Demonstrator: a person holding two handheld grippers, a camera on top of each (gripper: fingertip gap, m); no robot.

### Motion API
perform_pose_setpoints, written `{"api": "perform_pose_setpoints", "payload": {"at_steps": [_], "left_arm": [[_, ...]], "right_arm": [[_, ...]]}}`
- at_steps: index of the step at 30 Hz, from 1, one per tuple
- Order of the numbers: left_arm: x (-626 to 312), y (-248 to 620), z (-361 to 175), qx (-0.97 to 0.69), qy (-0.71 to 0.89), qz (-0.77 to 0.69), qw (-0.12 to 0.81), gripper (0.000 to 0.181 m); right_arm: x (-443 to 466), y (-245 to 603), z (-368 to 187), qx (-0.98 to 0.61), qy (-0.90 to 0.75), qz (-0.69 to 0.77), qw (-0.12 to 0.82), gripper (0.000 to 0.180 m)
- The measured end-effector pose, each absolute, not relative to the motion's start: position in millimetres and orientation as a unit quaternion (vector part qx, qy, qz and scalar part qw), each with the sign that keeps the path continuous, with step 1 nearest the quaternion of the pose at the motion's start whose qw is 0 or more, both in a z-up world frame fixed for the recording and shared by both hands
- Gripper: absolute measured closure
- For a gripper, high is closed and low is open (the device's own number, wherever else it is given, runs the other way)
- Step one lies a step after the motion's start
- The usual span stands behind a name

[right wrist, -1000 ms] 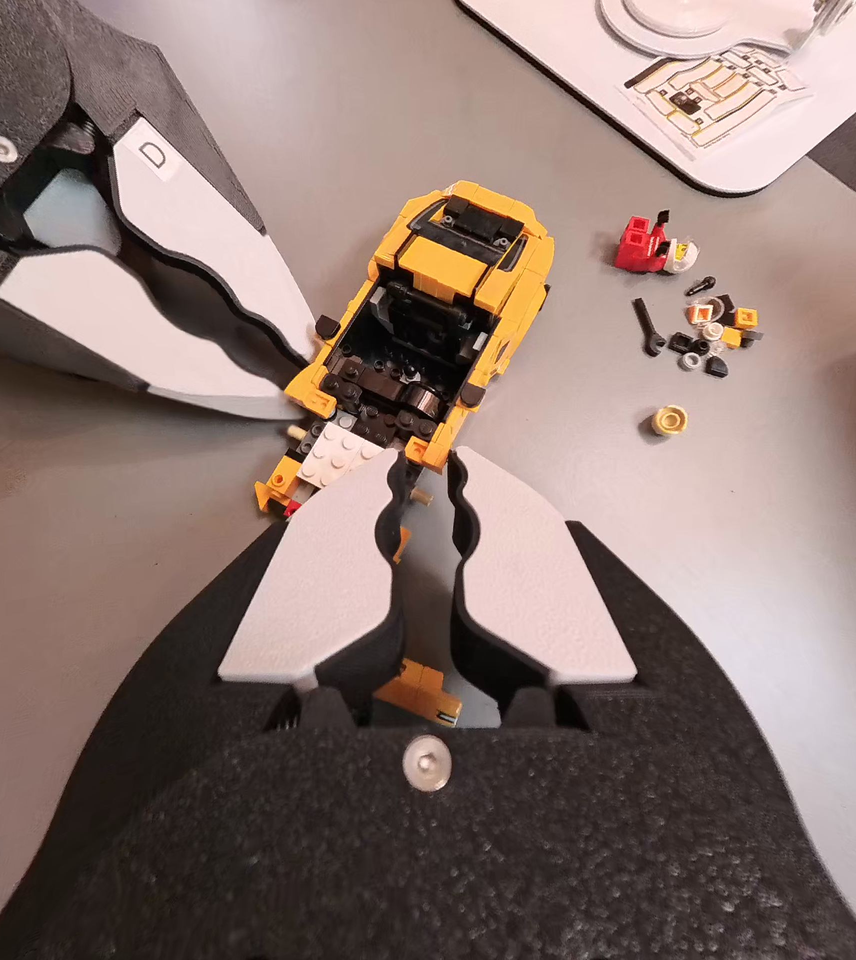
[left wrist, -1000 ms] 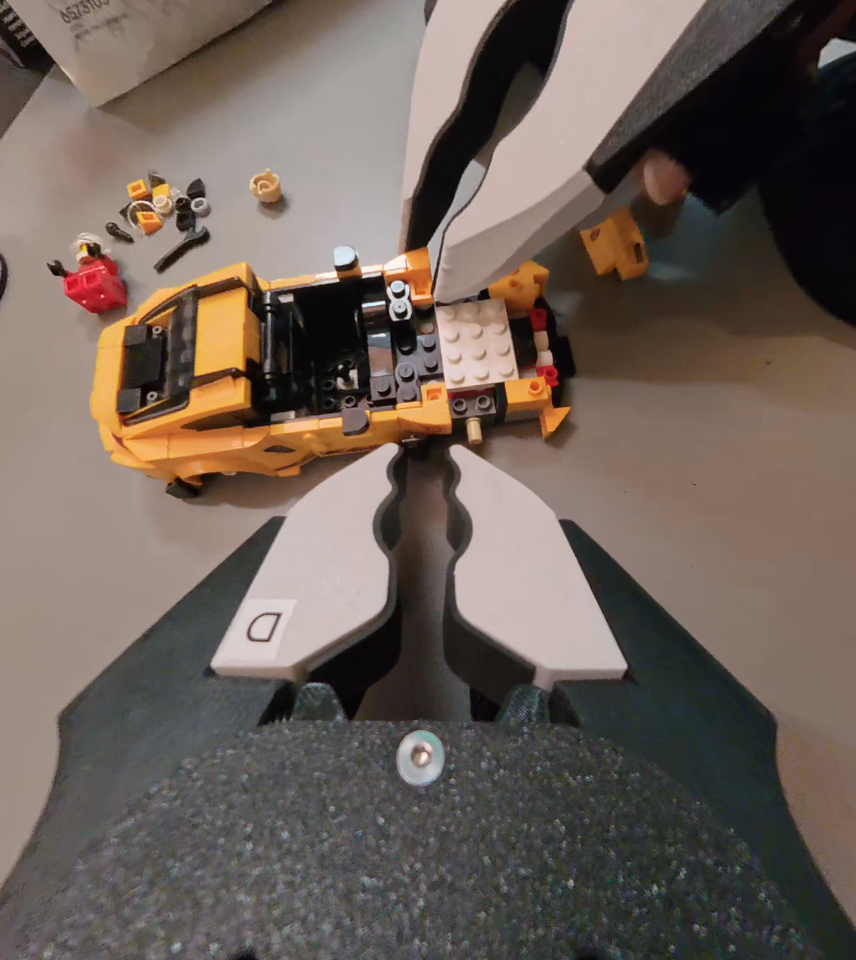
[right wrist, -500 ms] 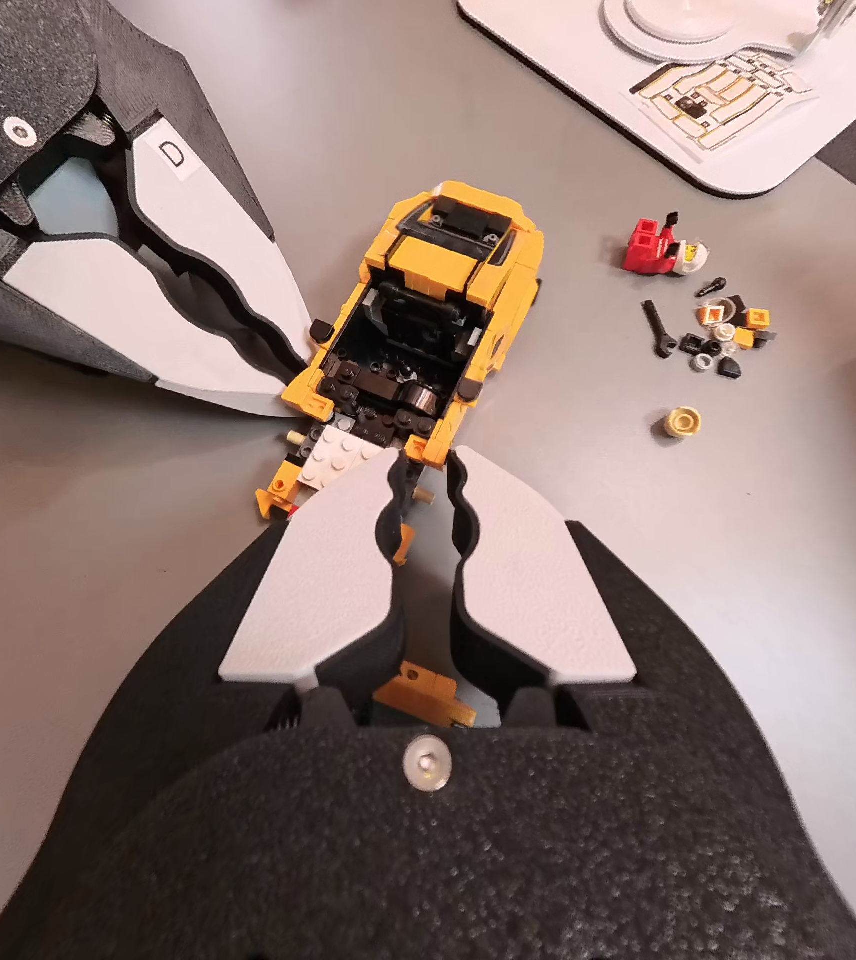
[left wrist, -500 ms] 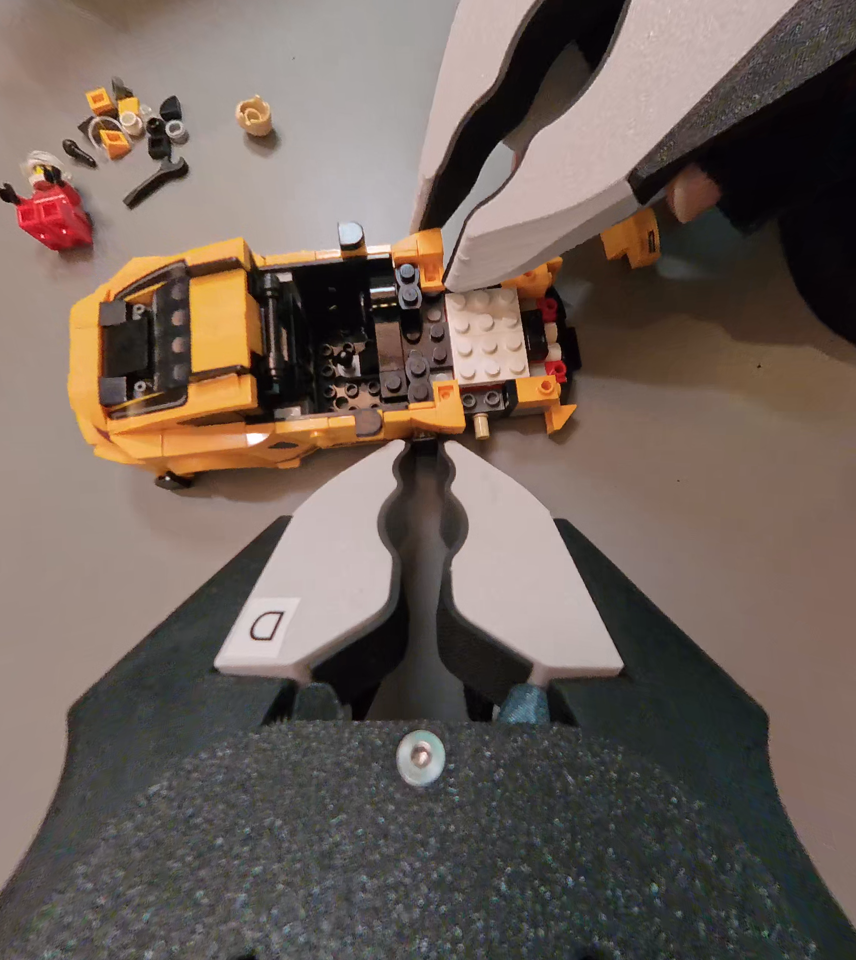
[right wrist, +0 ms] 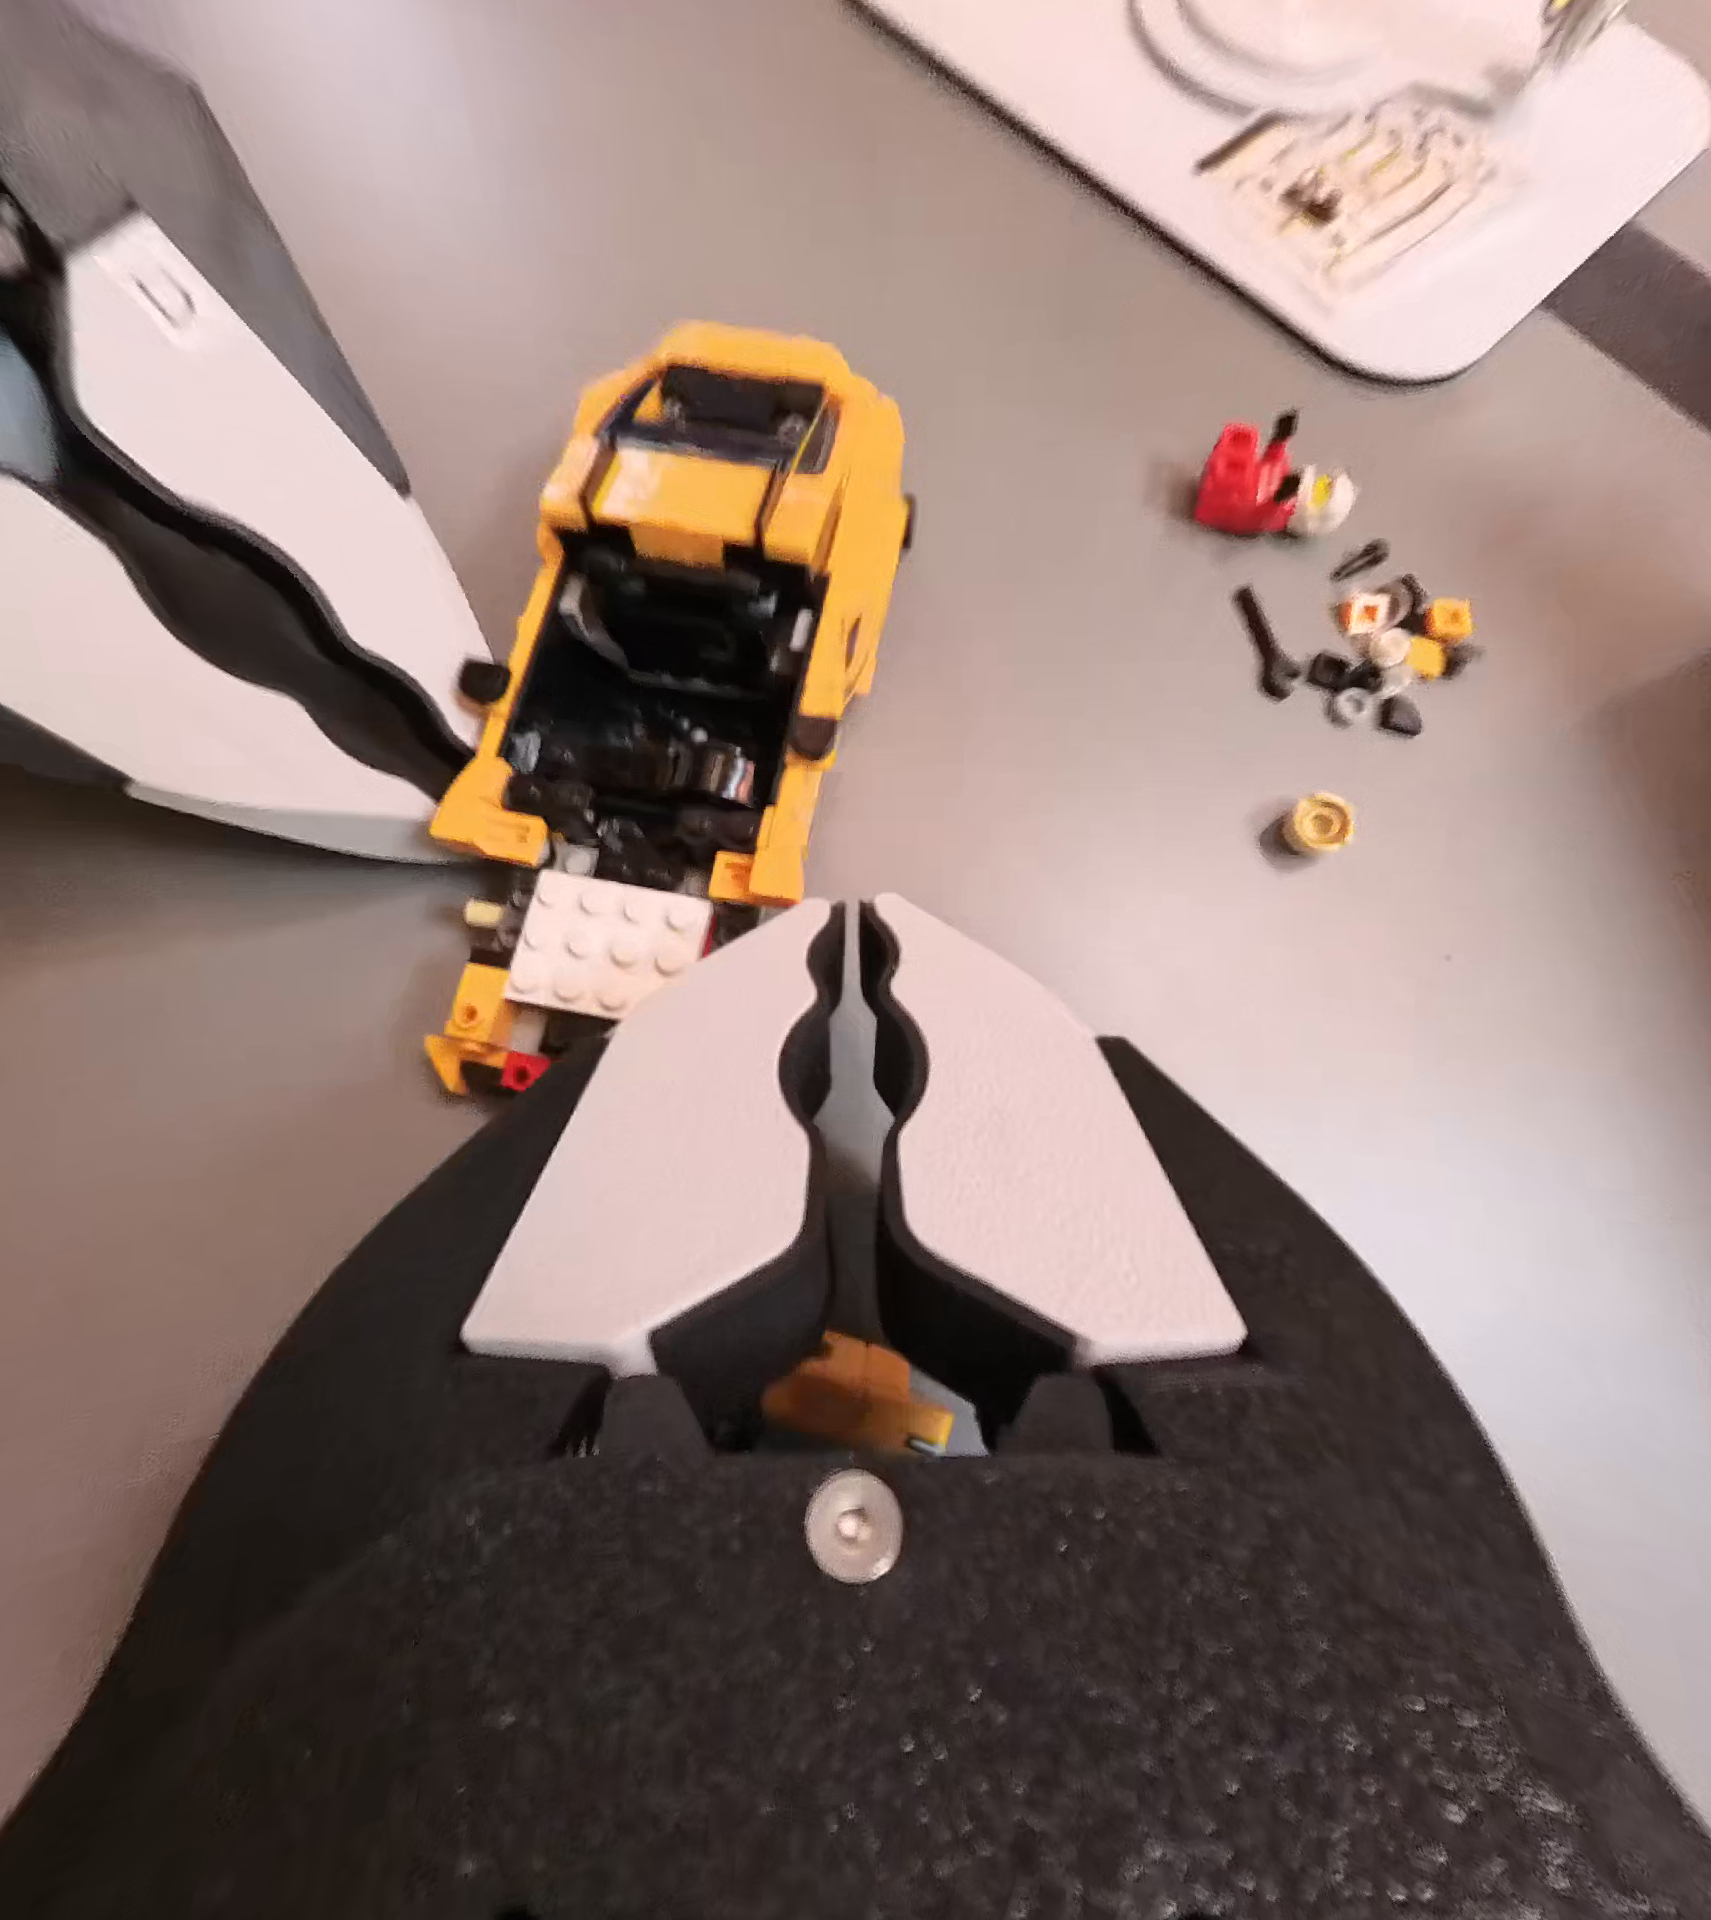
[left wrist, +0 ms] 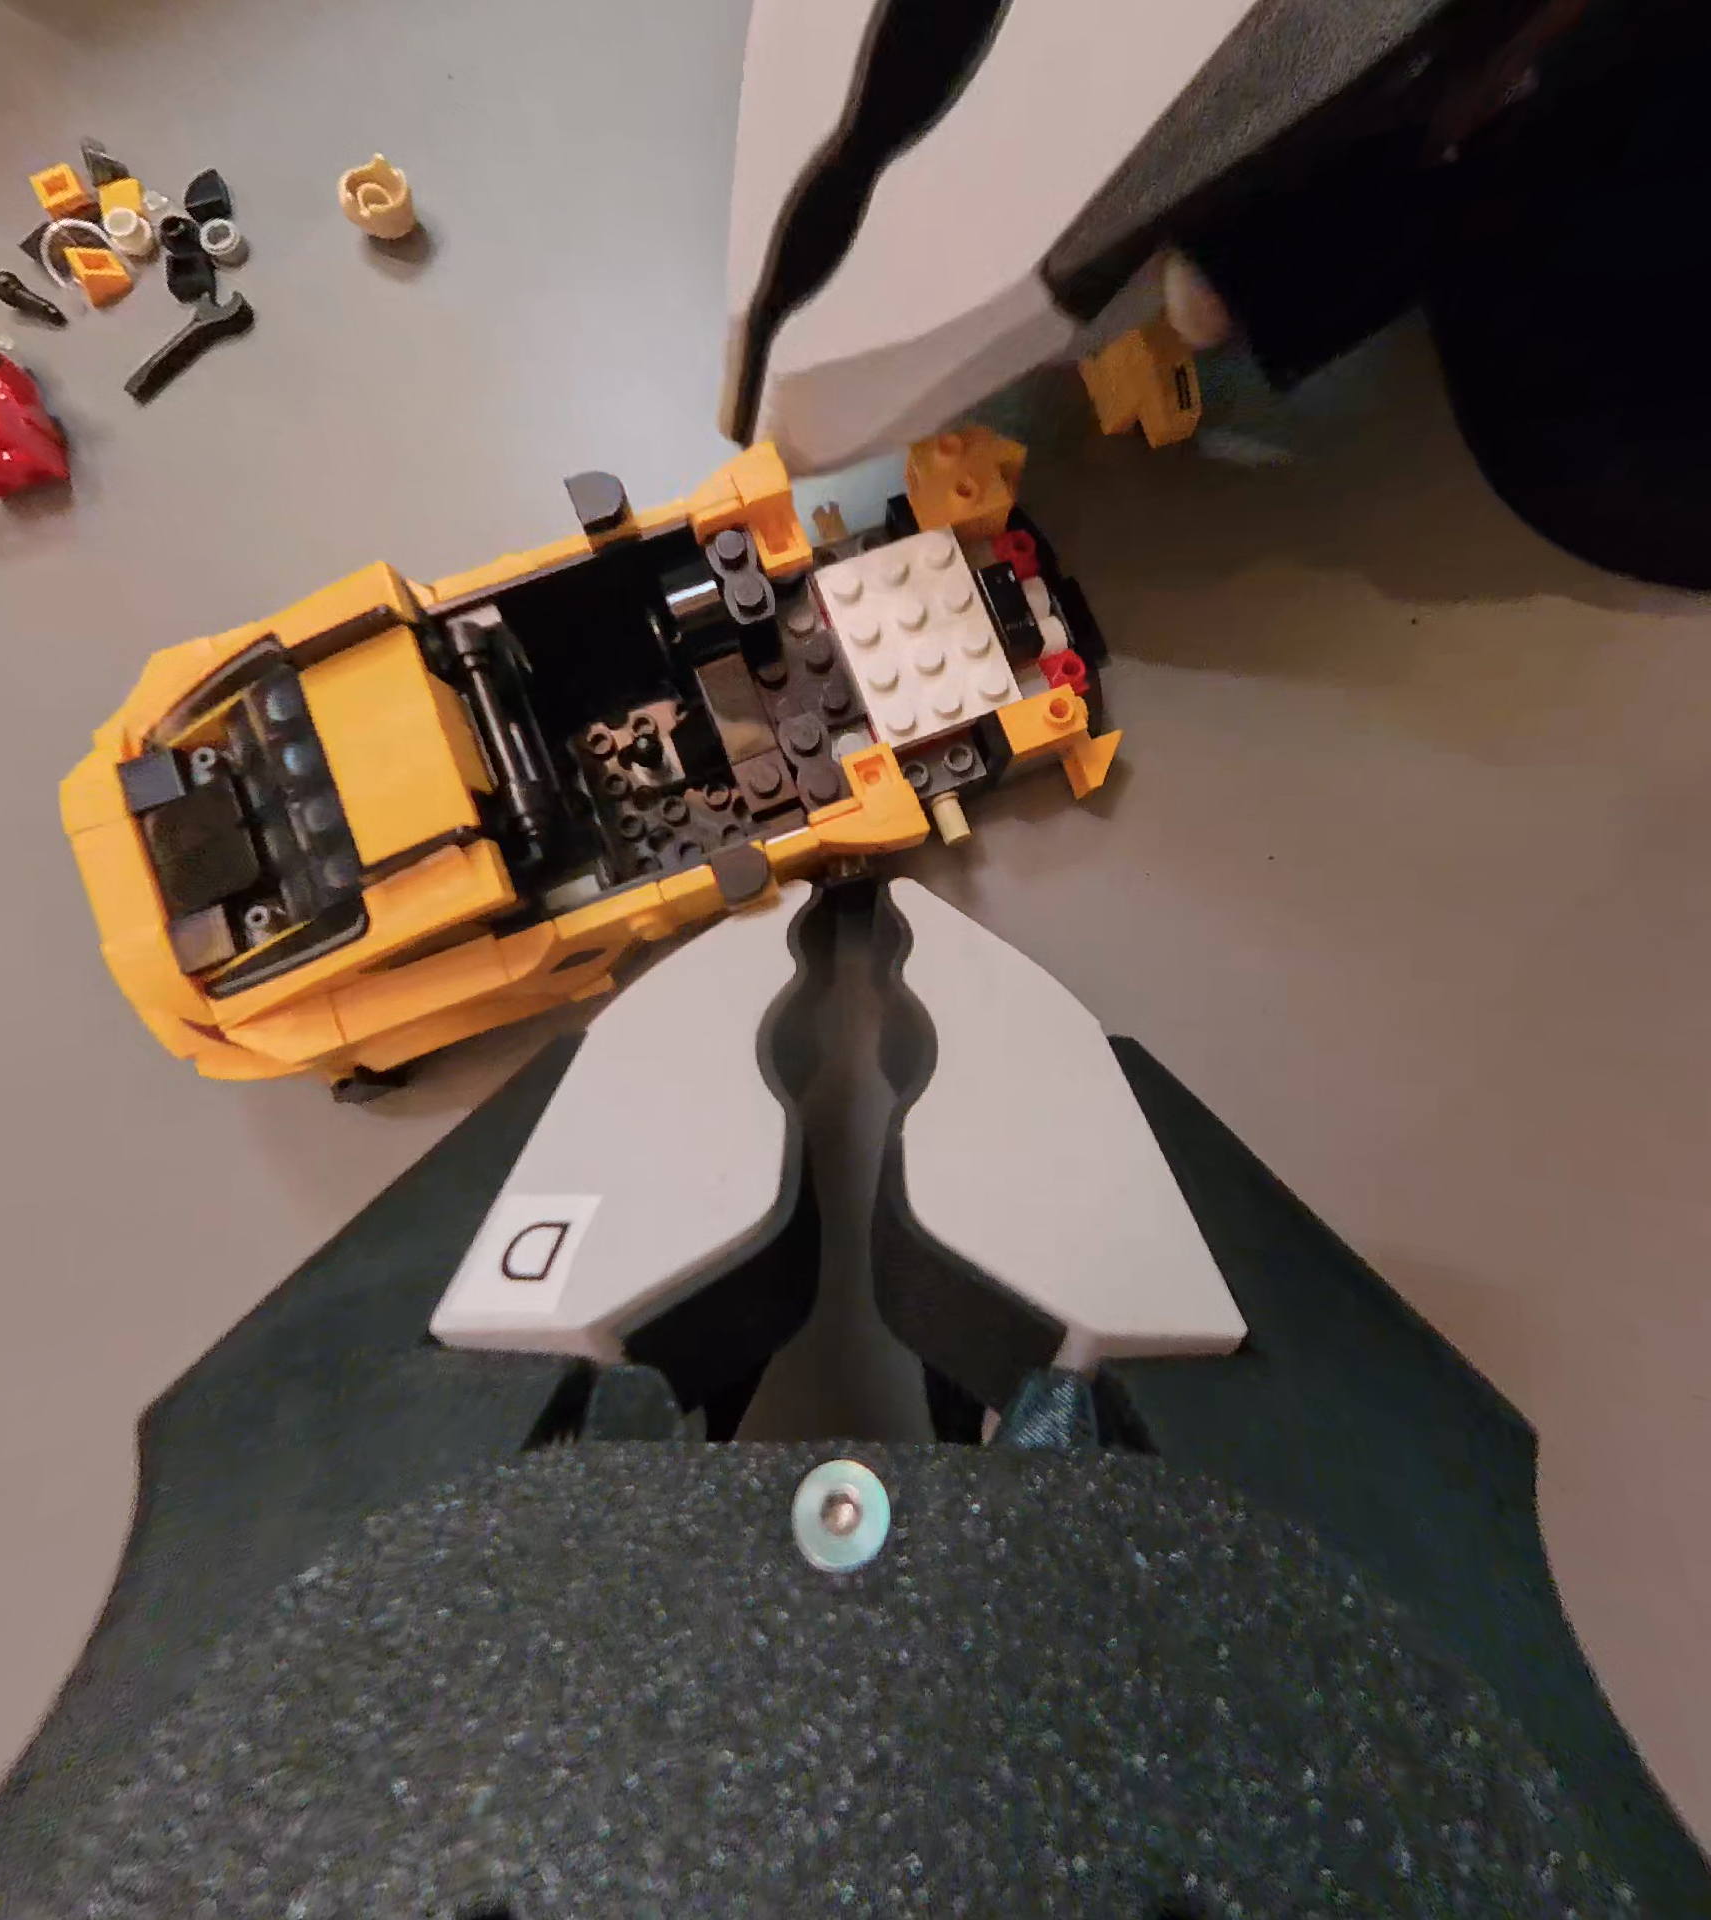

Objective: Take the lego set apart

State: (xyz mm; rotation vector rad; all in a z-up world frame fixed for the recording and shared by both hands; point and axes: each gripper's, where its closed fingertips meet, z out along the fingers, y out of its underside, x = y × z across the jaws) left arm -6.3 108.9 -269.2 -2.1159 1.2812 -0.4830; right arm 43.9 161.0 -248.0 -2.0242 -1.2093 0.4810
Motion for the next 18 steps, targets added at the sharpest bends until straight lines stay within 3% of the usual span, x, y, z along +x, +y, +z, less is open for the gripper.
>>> {"api": "perform_pose_setpoints", "payload": {"at_steps": [4,11,16,18], "left_arm": [[-6.1,109.8,-268.8,-0.803,0.477,-0.189,0.305,0.173],[-5.7,110.4,-268.9,-0.806,0.47,-0.187,0.305,0.173],[-5.8,111.5,-269.0,-0.814,0.459,-0.185,0.305,0.173],[-5.3,112.0,-269.0,-0.817,0.454,-0.182,0.306,0.173]], "right_arm": [[40.6,155.1,-229.8,-0.767,-0.472,0.223,0.374,0.168],[35.8,137.3,-244.0,-0.768,-0.502,0.235,0.321,0.157],[35.0,134.8,-247.5,-0.789,-0.491,0.207,0.306,0.142],[28.8,126.2,-246.4,-0.793,-0.489,0.219,0.289,0.126]]}}
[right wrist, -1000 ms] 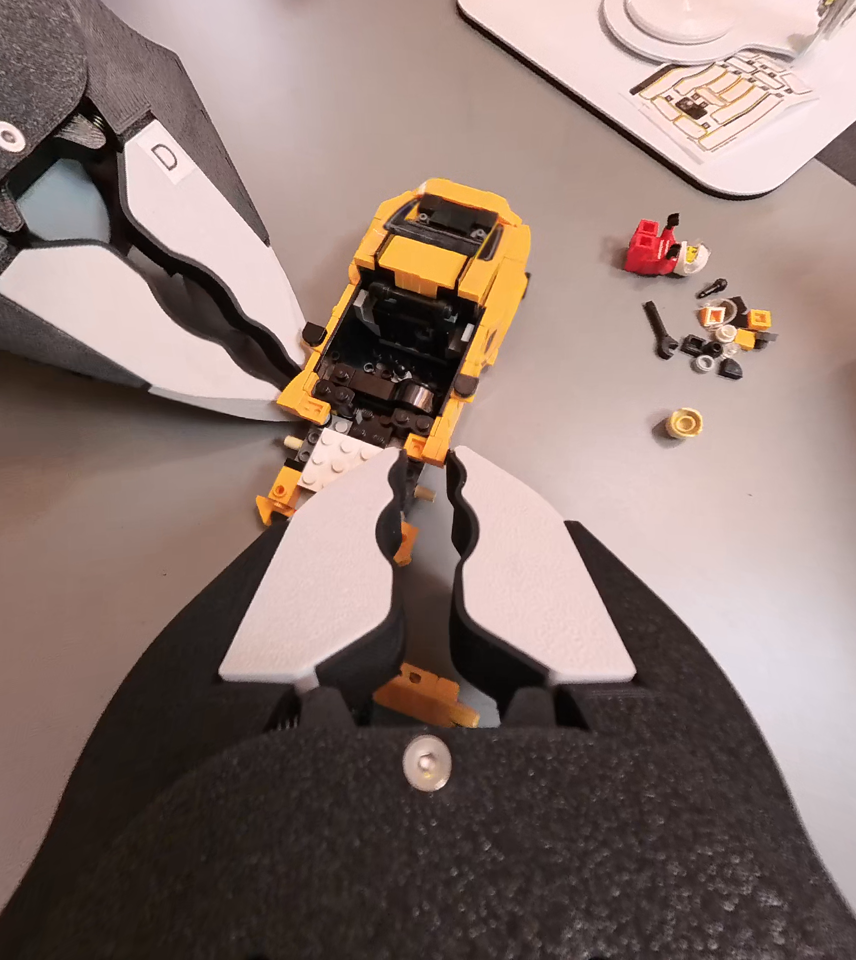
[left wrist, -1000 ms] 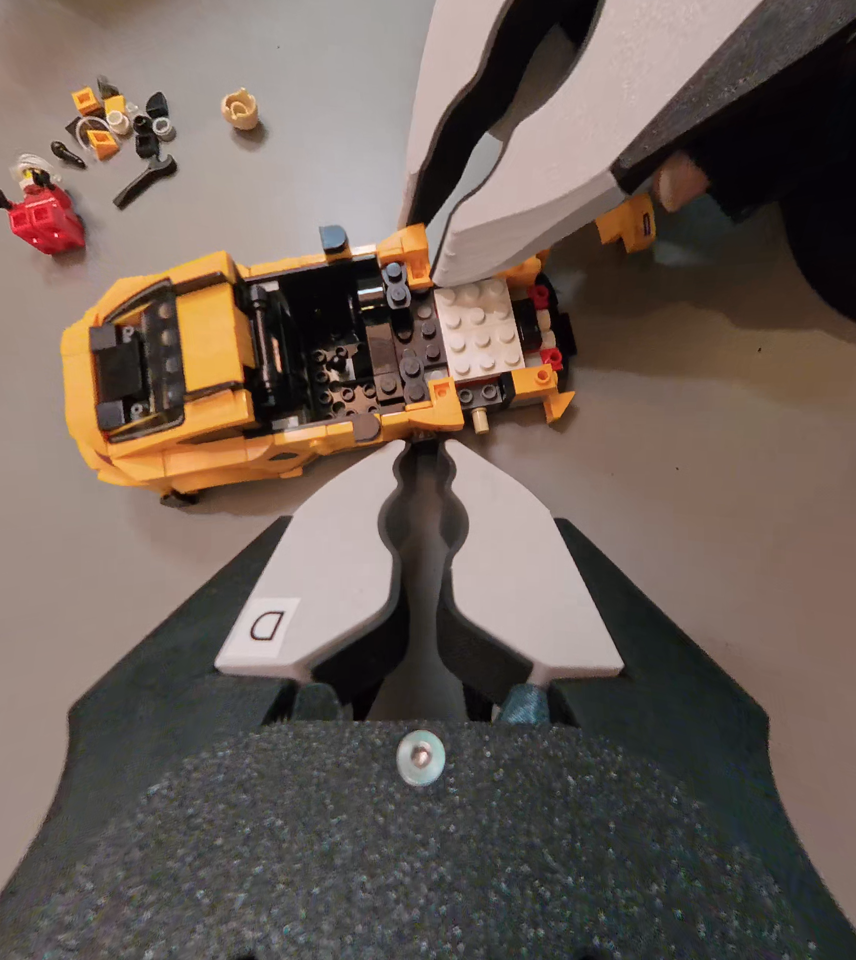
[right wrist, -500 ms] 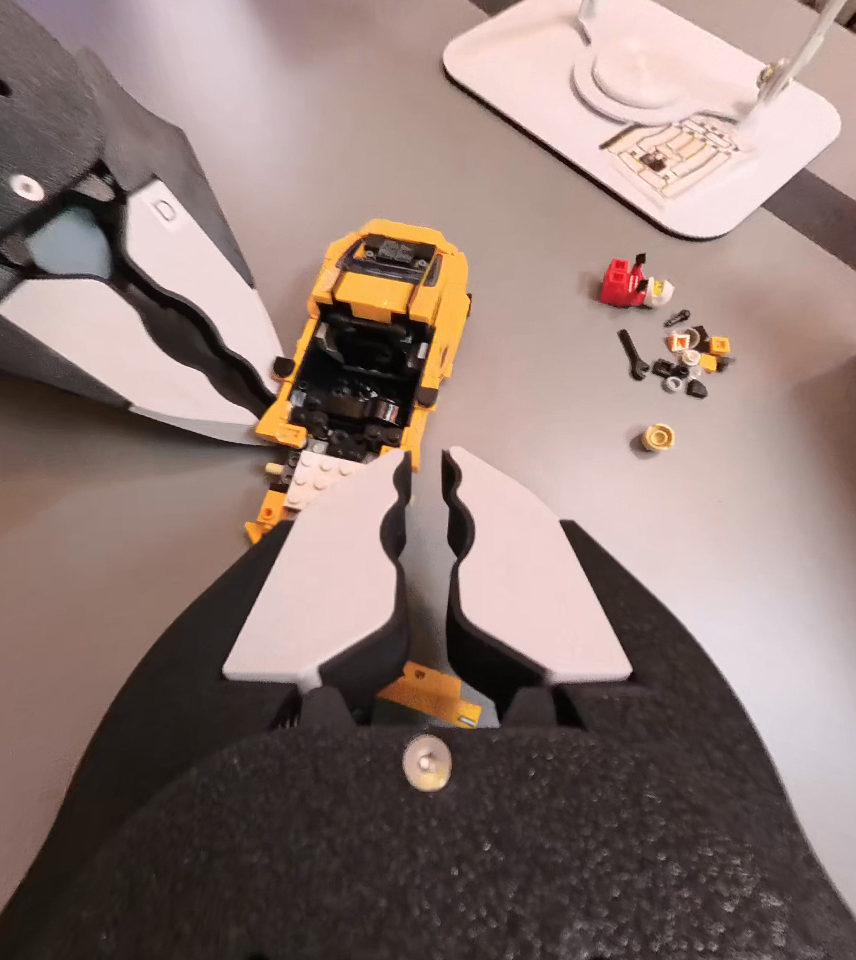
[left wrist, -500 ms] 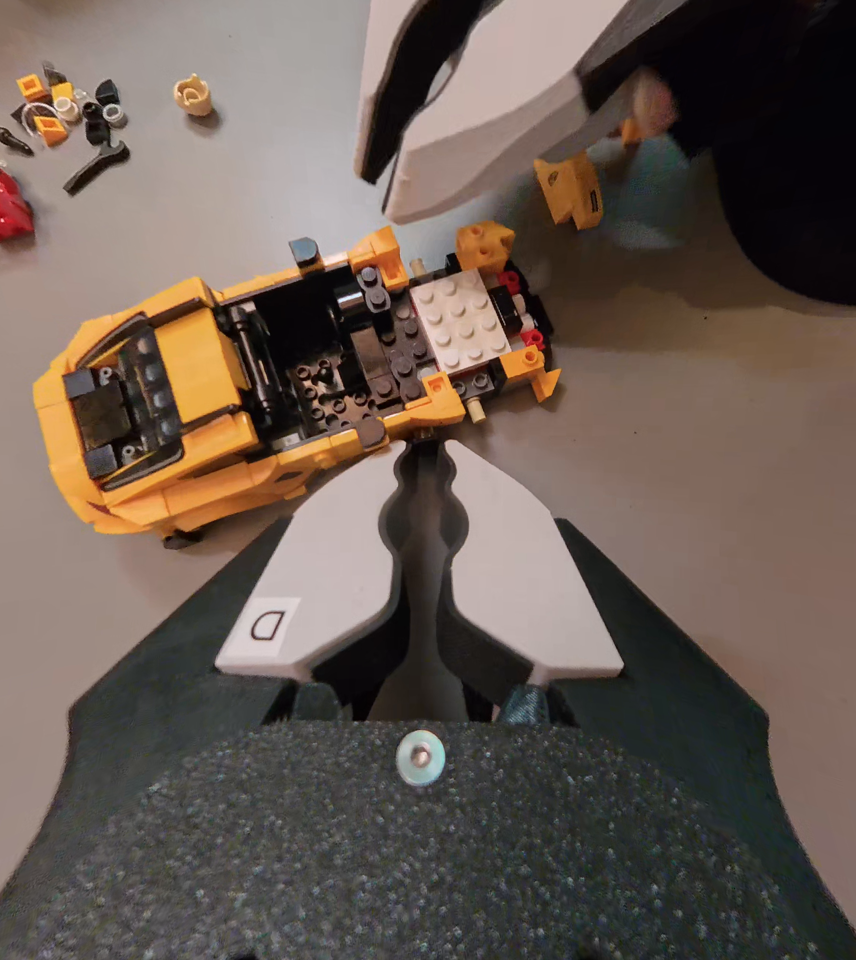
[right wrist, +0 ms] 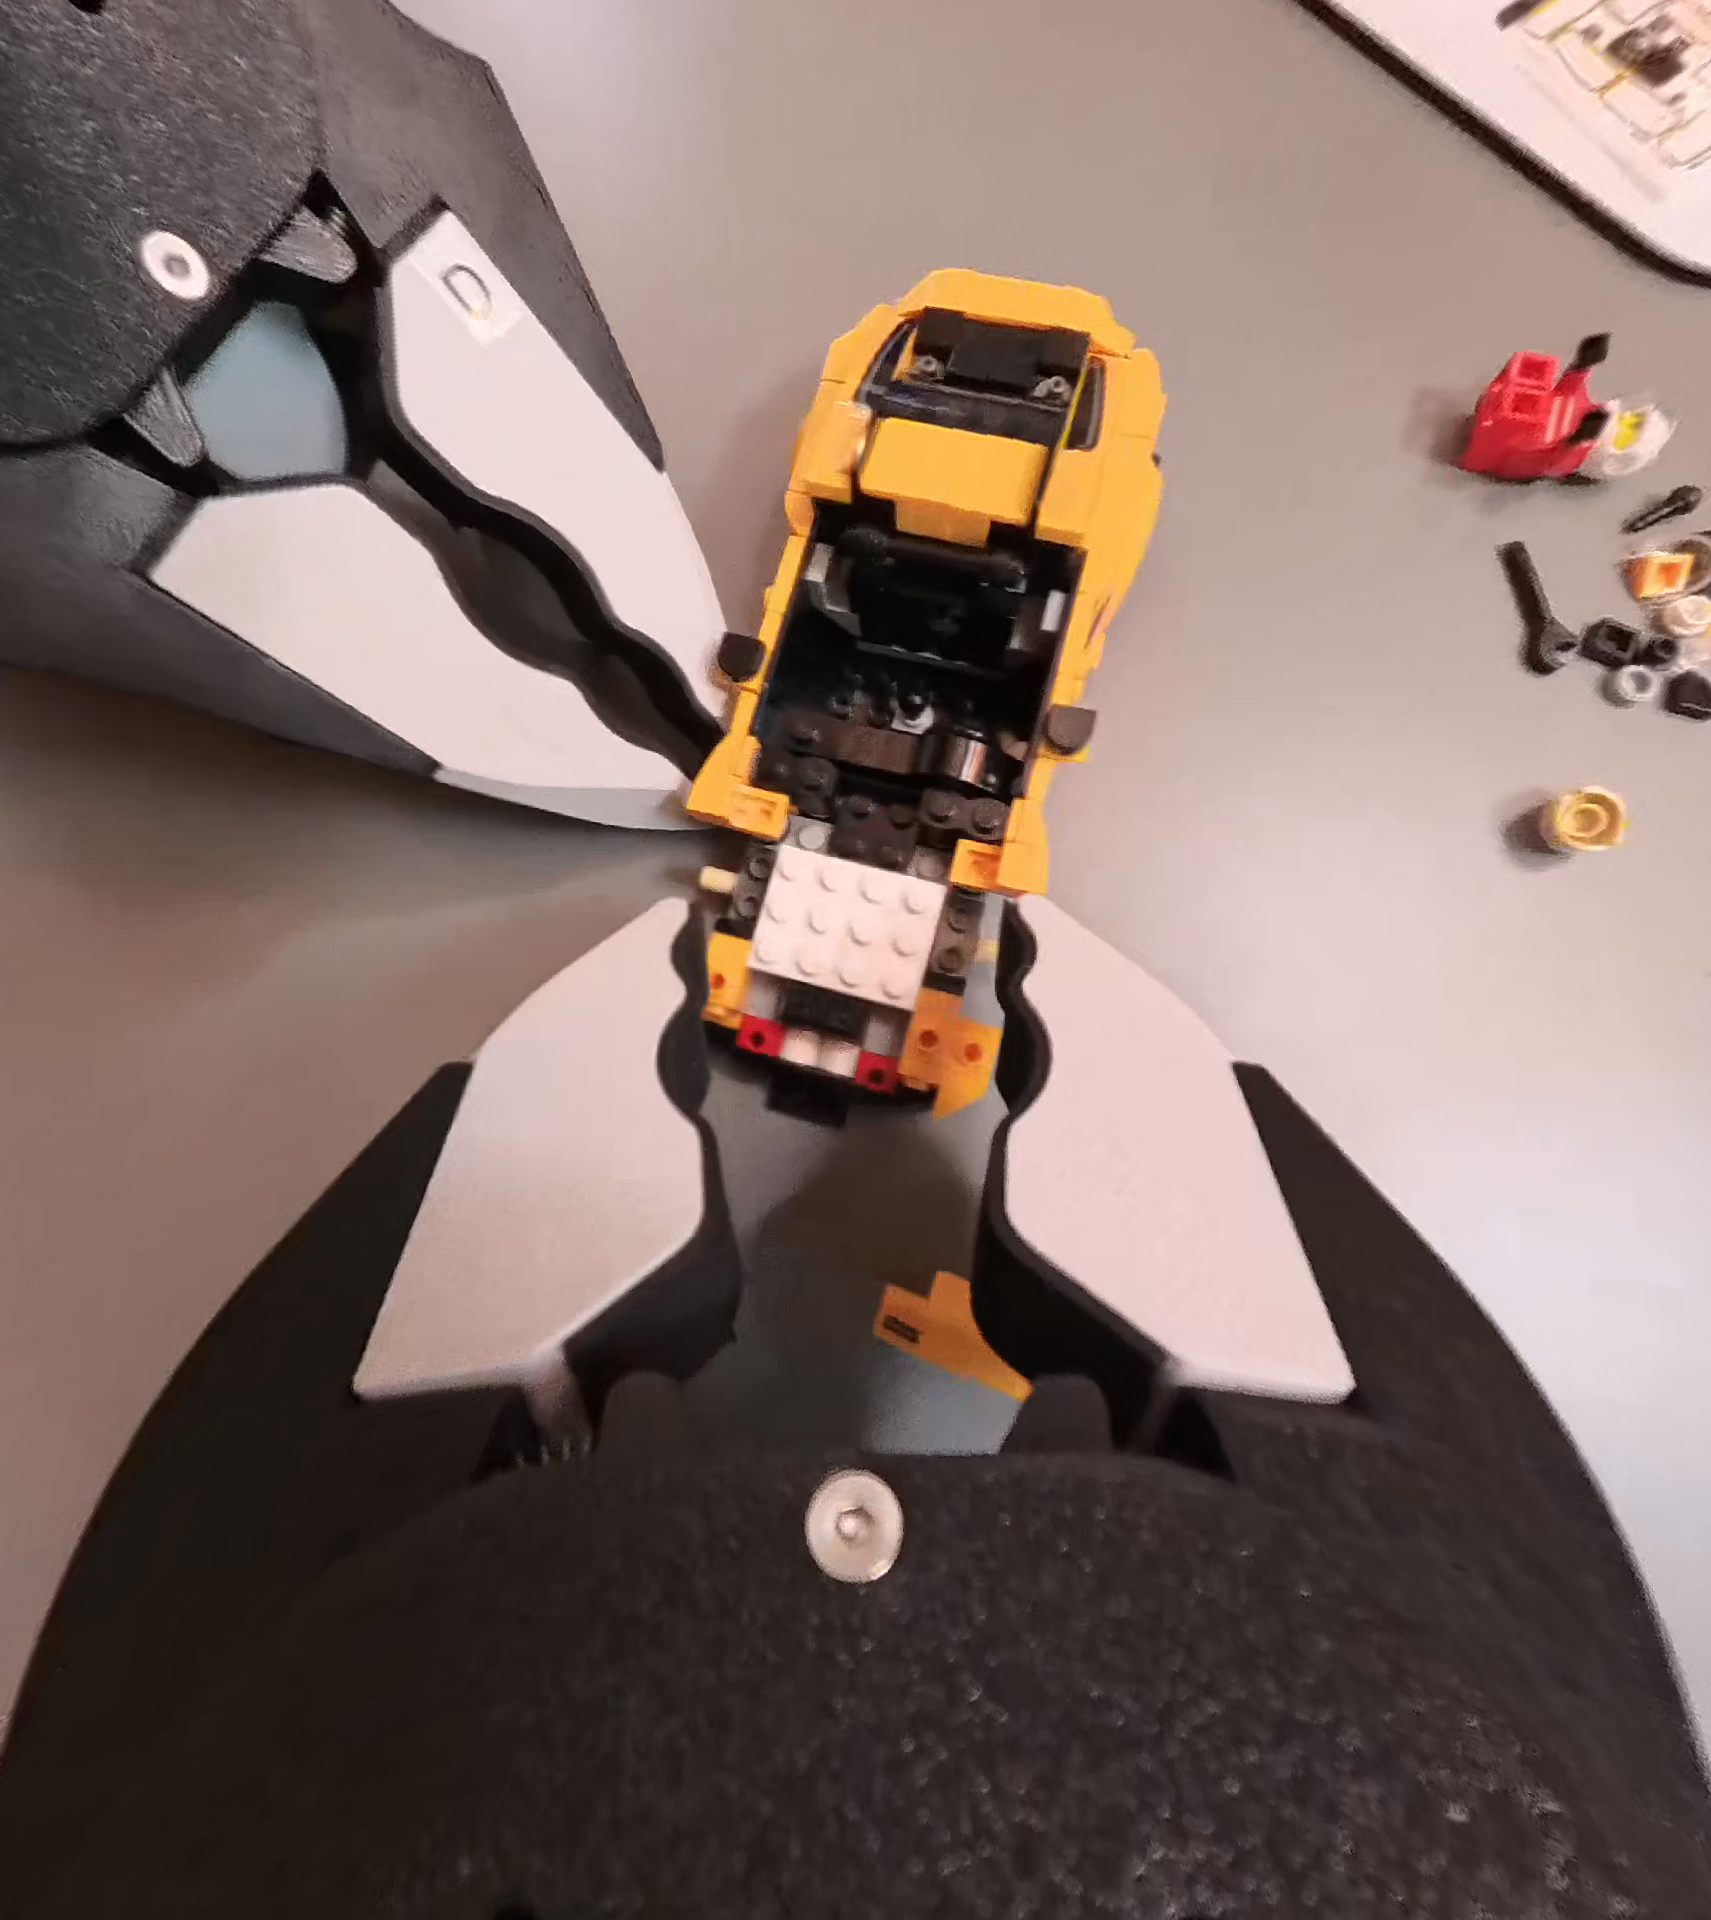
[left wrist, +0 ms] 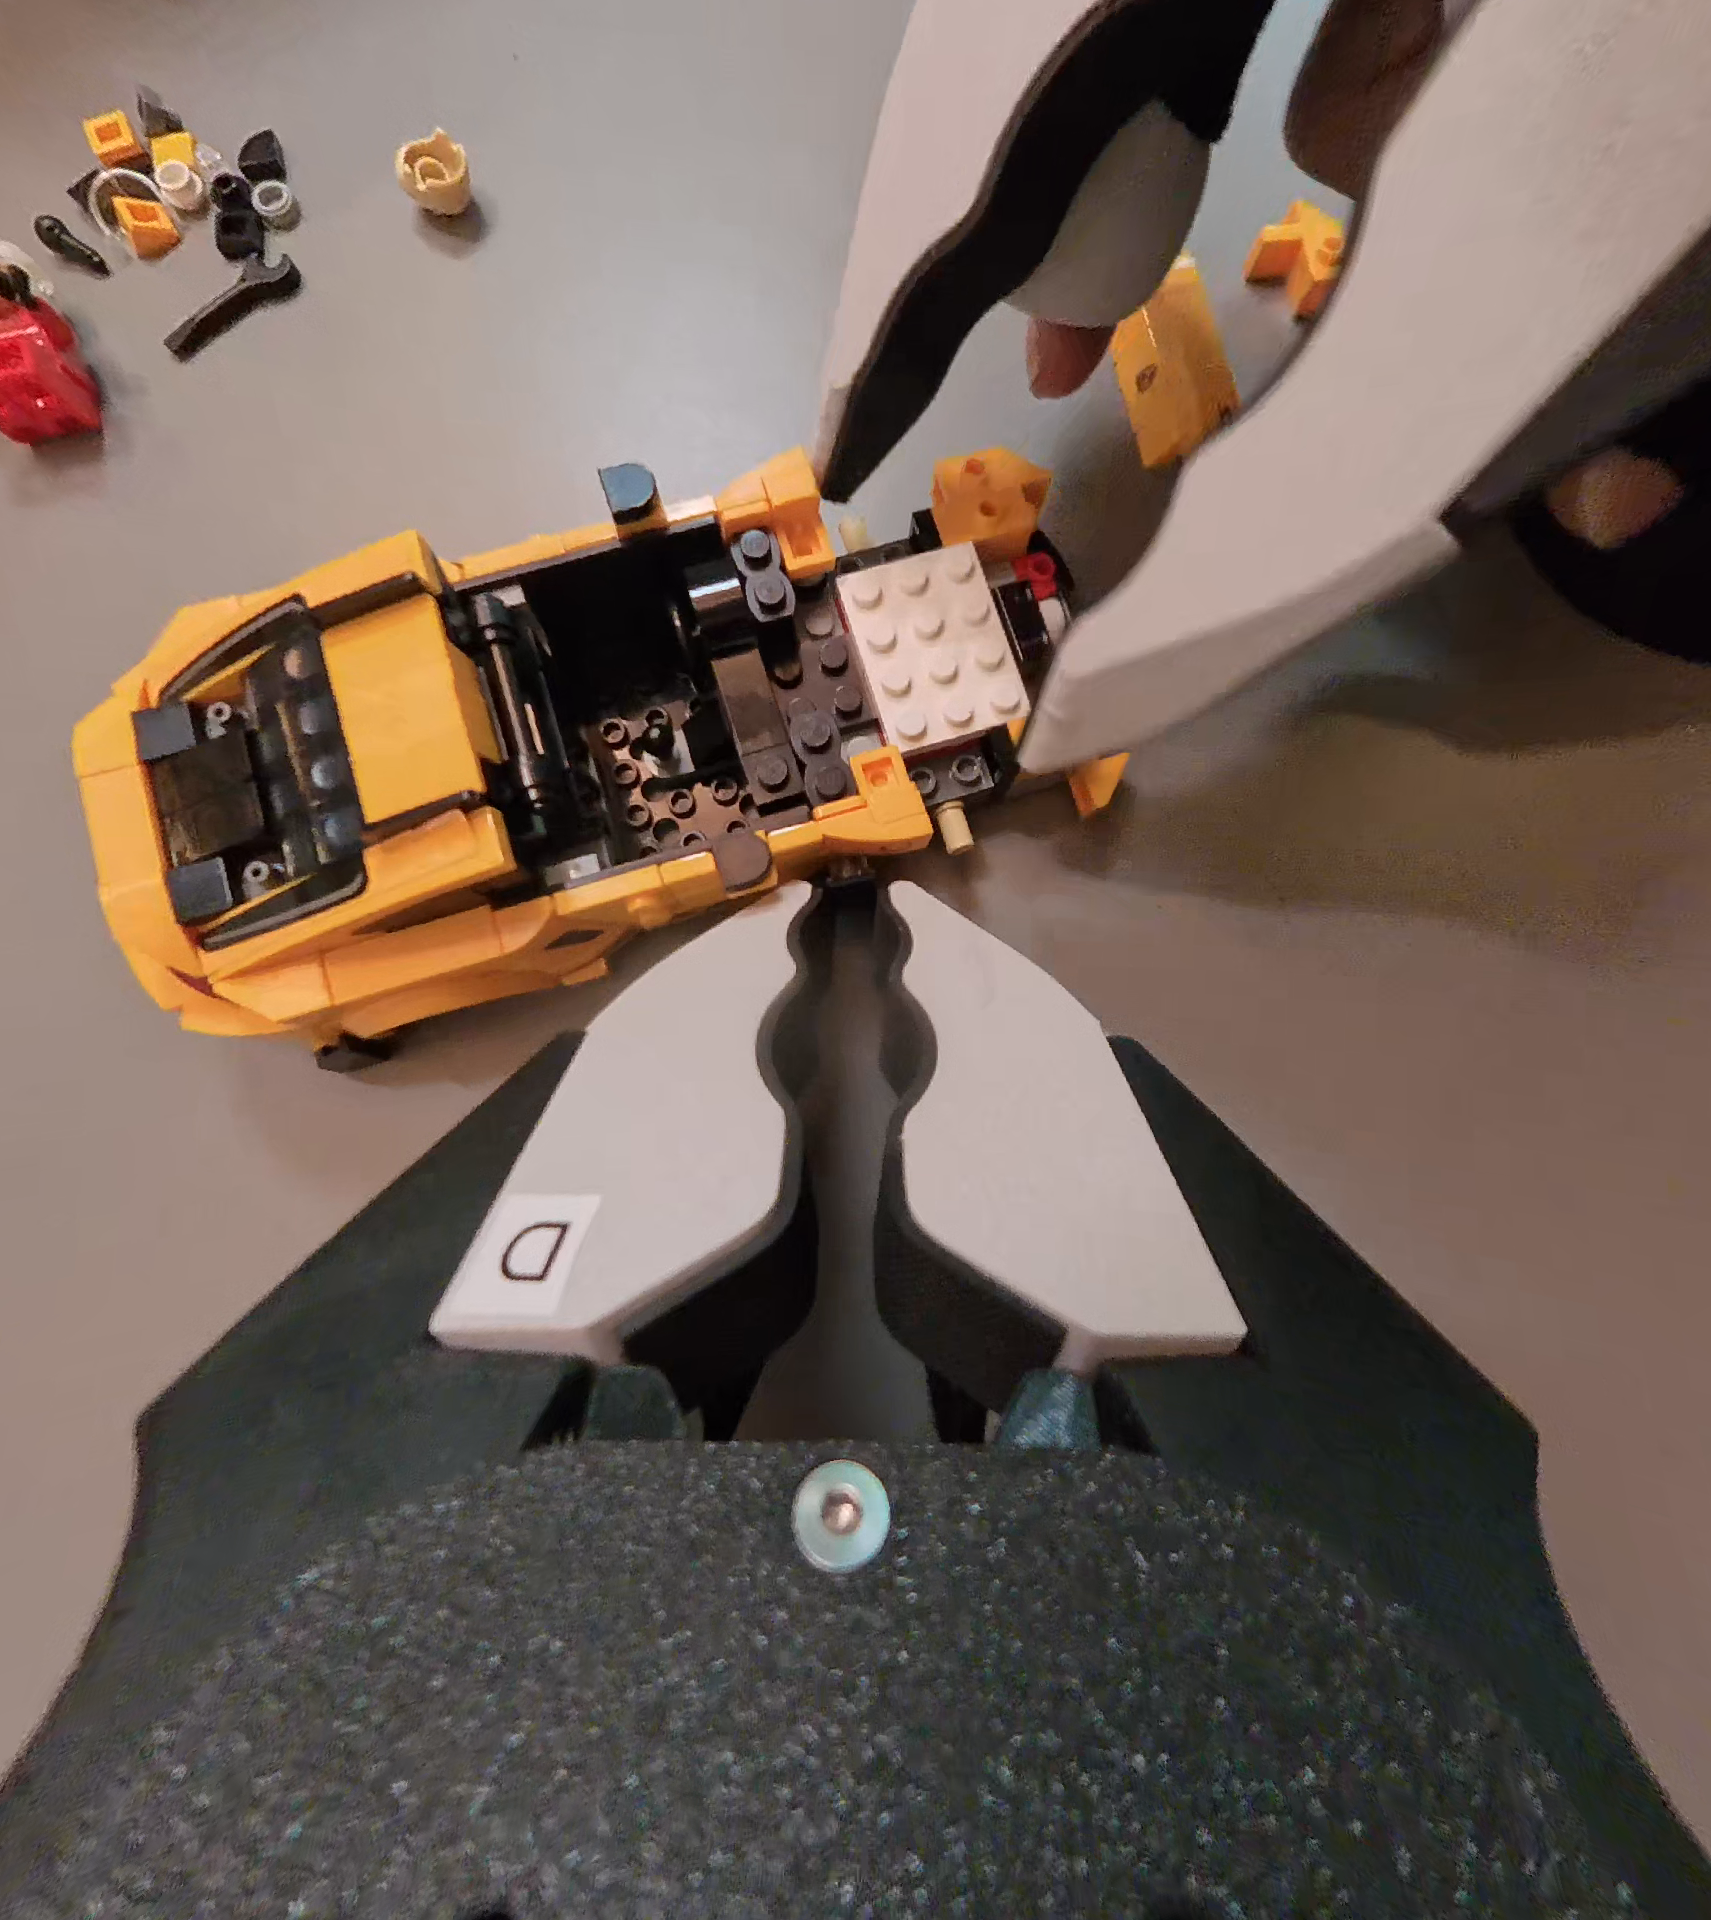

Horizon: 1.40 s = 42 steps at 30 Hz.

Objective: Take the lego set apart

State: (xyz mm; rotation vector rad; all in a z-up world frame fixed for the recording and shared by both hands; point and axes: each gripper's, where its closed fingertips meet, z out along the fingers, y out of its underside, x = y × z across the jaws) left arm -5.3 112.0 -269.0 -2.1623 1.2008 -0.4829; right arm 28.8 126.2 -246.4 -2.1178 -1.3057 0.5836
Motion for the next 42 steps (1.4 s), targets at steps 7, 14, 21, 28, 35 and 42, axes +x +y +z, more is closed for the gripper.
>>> {"api": "perform_pose_setpoints", "payload": {"at_steps": [7,14,21,28,35,42], "left_arm": [[-4.9,111.9,-269.4,-0.822,0.449,-0.178,0.302,0.173],[-10.3,105.1,-269.9,-0.83,0.441,-0.187,0.287,0.173],[-22.0,95.7,-253.6,-0.814,0.406,-0.284,0.303,0.174],[-28.9,85.1,-197.6,-0.73,0.353,-0.479,0.336,0.173],[-16.8,60.2,-166.0,-0.644,0.389,-0.556,0.354,0.173],[-6.1,46.3,-162.2,-0.629,0.427,-0.54,0.361,0.173]], "right_arm": [[25.4,126.2,-256.2,-0.816,-0.47,0.203,0.269,0.13],[30.8,136.8,-257.1,-0.827,-0.444,0.197,0.283,0.13],[30.8,136.0,-256.1,-0.822,-0.444,0.208,0.29,0.13],[32.6,133.8,-228.9,-0.796,-0.443,0.261,0.319,0.131],[-2.6,78.2,-165.7,-0.648,-0.475,0.498,0.326,0.15],[-15.6,48.7,-155.9,-0.597,-0.508,0.534,0.317,0.16]]}}
